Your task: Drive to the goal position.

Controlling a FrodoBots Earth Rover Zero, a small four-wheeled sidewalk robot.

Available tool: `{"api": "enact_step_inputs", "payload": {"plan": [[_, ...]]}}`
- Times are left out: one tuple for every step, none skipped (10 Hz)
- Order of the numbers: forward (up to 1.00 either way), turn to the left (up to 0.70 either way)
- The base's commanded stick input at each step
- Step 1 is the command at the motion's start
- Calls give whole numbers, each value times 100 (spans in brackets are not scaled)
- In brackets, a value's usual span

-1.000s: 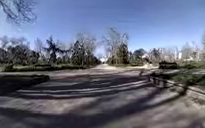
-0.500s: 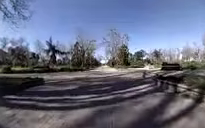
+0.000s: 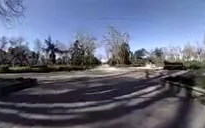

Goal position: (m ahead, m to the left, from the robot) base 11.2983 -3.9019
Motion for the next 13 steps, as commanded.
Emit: {"api": "enact_step_inputs", "payload": {"plan": [[100,0],[100,0],[100,0],[100,0],[100,0],[100,0],[100,0],[100,0],[100,0],[100,0],[100,-2],[100,-6],[100,-8]]}}
